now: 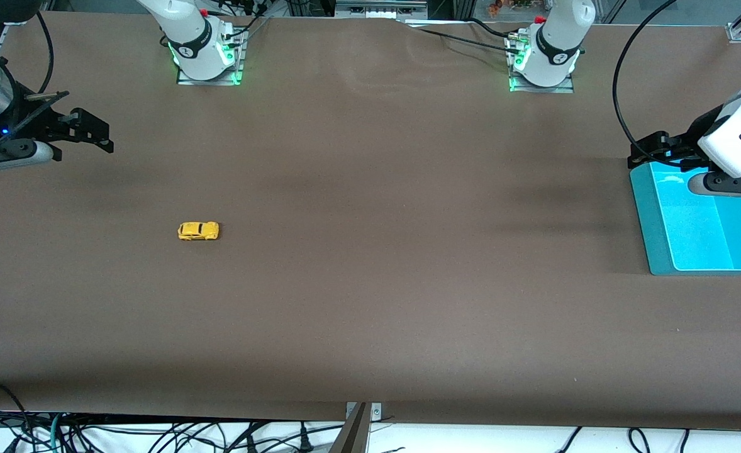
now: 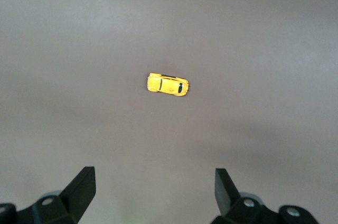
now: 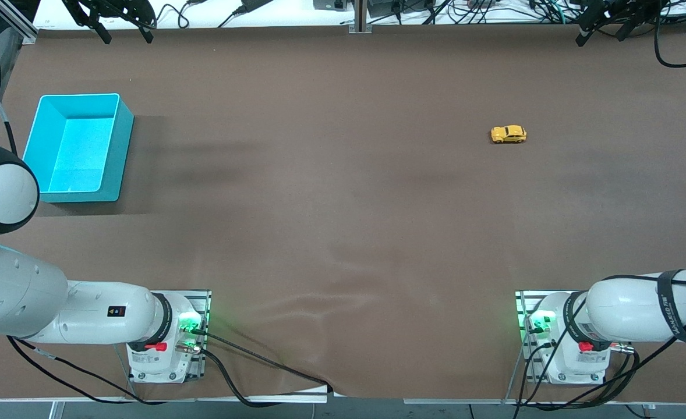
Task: Wind and store yellow beetle car
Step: 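Reach the right gripper down over the yellow beetle car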
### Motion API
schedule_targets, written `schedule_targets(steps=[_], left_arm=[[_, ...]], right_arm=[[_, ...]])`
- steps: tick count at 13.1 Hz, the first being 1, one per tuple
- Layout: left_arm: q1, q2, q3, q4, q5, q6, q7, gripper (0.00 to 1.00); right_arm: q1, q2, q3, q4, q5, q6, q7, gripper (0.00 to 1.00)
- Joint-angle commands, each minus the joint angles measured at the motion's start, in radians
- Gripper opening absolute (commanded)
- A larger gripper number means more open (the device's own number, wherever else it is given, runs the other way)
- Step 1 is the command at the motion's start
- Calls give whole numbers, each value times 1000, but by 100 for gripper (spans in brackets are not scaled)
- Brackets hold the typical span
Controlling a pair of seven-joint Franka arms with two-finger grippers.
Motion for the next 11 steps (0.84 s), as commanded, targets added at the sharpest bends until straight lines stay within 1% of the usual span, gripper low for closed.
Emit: schedule_targets(steps=[1,3,5,7,9,11], left_arm=[[-2,9,0,18,18,0,8,100],[-6,9,-2,18,18,0,-1,100],[-3,9,-2,18,18,0,6,100],[-2,9,0,18,17,0,8,100],[0,9,0,18,17,0,8,100],[0,9,0,18,17,0,9,100]], right_arm=[[-2,84,-5,26,19,11,-198,100],[2,145,0,25,16,47,-287,100],[21,193,1,-18,10,151,-460,100],[21,199,21,-127,-1,307,-667,100],[19,201,26,-251,-1,473,-873,100],[19,218,29,-334,-3,567,-962,100]])
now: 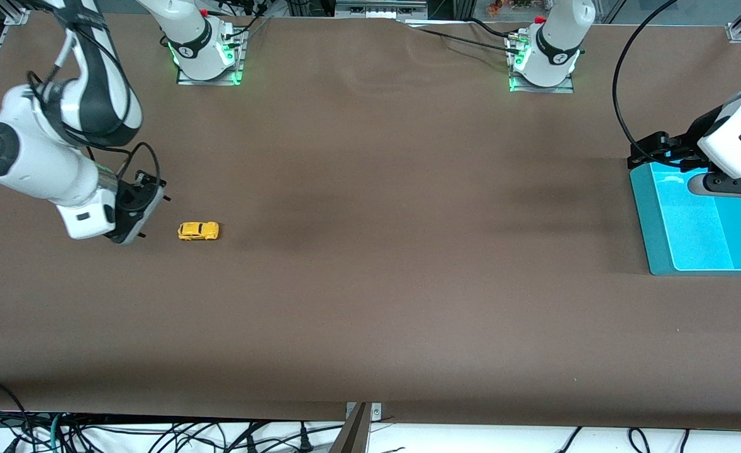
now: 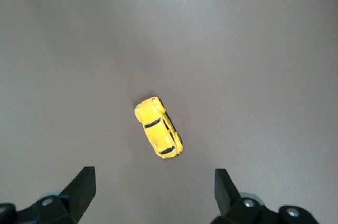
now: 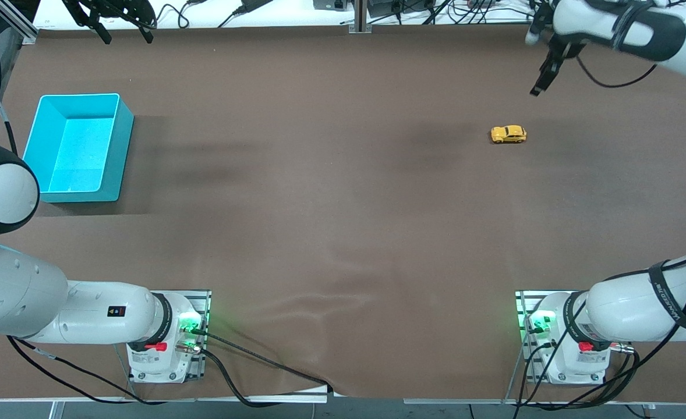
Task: Wind and store yellow beetle car
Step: 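Reach the right gripper down over the yellow beetle car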
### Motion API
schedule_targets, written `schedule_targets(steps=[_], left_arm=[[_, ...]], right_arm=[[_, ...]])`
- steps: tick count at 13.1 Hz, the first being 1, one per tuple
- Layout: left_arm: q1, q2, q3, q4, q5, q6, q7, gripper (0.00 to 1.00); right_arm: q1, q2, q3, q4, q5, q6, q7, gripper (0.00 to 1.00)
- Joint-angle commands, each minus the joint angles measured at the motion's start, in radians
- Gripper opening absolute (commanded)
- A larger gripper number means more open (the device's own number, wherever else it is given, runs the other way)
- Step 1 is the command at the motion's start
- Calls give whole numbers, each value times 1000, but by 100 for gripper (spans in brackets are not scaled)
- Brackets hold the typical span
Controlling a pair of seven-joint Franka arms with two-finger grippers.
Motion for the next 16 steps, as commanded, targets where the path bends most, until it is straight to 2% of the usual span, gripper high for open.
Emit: schedule_targets(steps=[1,6,8,14,16], left_arm=[[0,8,-1,18,17,0,9,100],[-3,8,-1,18,17,0,5,100],[-3,8,-1,18,17,0,8,100],[0,8,-1,18,17,0,8,100],[-3,8,-1,18,17,0,8,100]], right_arm=[[-3,-15,8,-125,-23,111,-132,100],[-4,46,23,-258,-49,338,-315,100],[-4,87,23,-260,-49,410,-396,100],[-6,189,23,-238,-52,548,-449,99],[-6,192,25,-238,-50,550,-449,86]])
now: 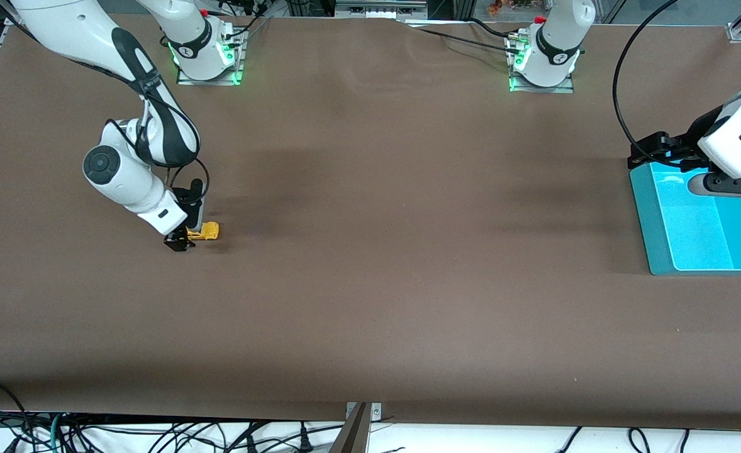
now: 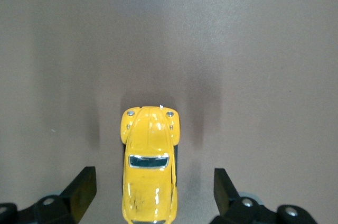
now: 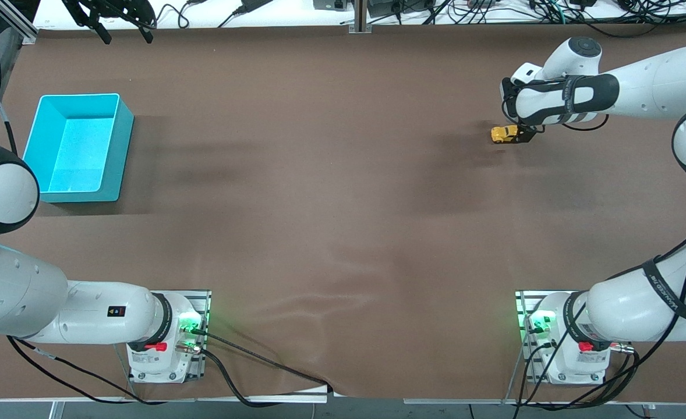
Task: Wind and store yellow beetle car
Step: 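Close the right gripper on the yellow car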
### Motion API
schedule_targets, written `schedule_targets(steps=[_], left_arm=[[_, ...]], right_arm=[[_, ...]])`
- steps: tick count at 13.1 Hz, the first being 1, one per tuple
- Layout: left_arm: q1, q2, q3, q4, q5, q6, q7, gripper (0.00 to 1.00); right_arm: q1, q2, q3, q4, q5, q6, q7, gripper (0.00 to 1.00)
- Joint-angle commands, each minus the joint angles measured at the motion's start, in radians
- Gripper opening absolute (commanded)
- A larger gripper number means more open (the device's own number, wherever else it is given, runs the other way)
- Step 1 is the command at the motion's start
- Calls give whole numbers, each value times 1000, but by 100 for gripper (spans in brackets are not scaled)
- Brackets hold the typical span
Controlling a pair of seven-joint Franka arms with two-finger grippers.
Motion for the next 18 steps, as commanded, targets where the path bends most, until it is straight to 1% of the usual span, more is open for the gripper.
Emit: schedule_targets(steps=[1,3,5,6,7,10,18], left_arm=[[-3,8,-1,18,17,0,8,100],[-3,8,-1,18,17,0,8,100],[-3,8,-1,18,17,0,8,100],[-3,8,-1,18,17,0,8,100],[-2,8,-1,18,17,0,8,100],[-3,8,-1,18,17,0,8,100],[-2,8,-1,18,17,0,9,100]], right_arm=[[-7,13,9,10,-9,12,-14,82],[-7,12,9,5,-6,10,-14,66],[-7,9,9,4,-6,7,-1,43],[-7,7,9,2,-6,6,4,33],[-6,7,9,-1,-6,6,4,26],[-7,3,12,-19,-6,2,-7,17],[-20,9,9,-38,-4,7,-51,17]])
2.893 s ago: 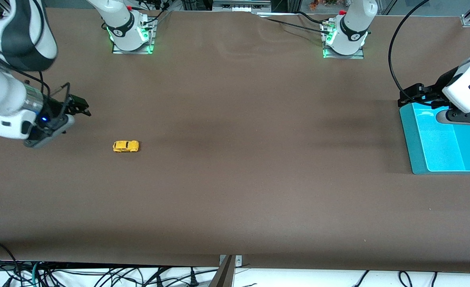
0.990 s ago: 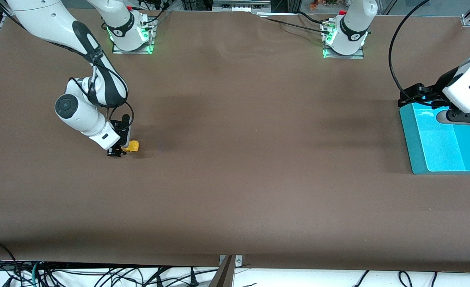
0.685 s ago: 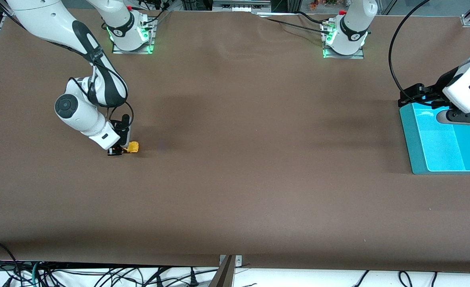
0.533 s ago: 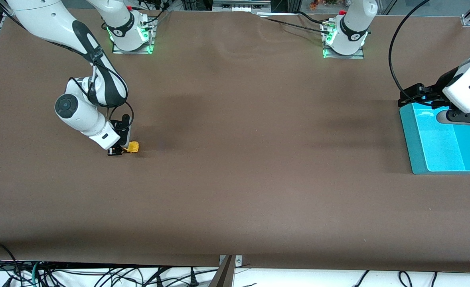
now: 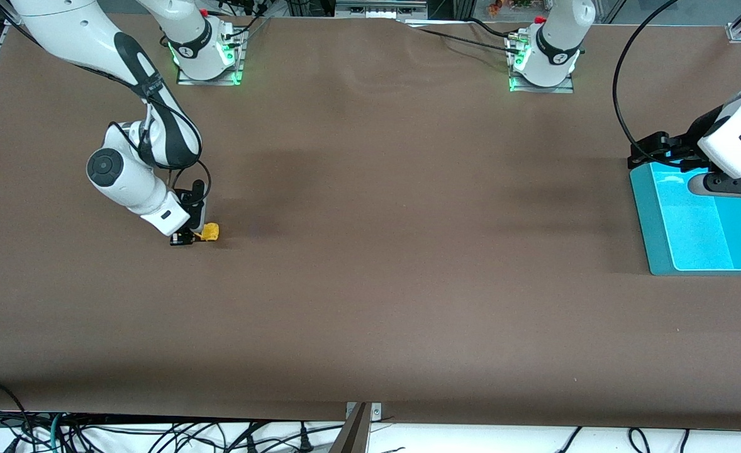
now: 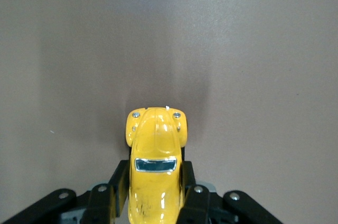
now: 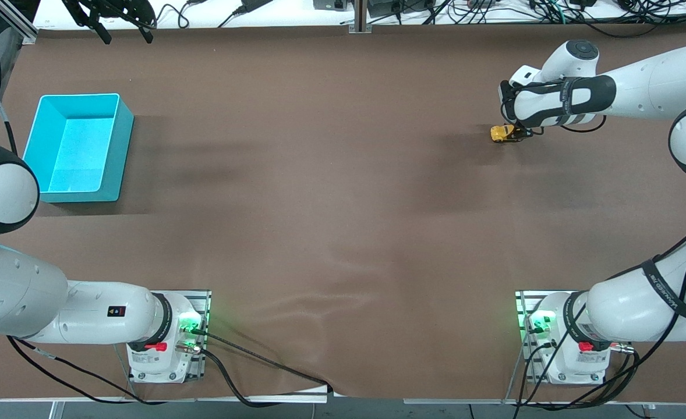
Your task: Wind and store yellow beetle car
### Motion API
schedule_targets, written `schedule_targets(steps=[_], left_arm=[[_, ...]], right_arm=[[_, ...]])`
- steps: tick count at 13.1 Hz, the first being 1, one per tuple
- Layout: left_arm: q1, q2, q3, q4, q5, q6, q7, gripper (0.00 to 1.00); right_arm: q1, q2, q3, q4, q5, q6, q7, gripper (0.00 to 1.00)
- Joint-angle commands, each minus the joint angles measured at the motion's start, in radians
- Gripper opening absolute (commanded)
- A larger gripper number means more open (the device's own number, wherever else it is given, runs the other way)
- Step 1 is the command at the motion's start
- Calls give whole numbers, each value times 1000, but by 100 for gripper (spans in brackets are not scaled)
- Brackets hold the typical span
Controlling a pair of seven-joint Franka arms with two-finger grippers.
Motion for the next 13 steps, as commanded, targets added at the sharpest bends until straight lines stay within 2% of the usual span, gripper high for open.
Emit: schedule_targets(steps=[1,6,10,13], left_arm=[[-2,8,-1,18,17,0,9,100],[0,8,-2,18,17,0,9,100],[-2,8,-1,18,17,0,9,100],[-2,8,-1,18,15,0,8,100]], right_arm=[[-34,-1,8,-37,-4,2,-63,17],[-157,-9,0,-37,-1,-19,-256,17],[-319,9,-3,-35,0,-18,-408,18],[-381,14,-5,-26,0,-19,-453,22]])
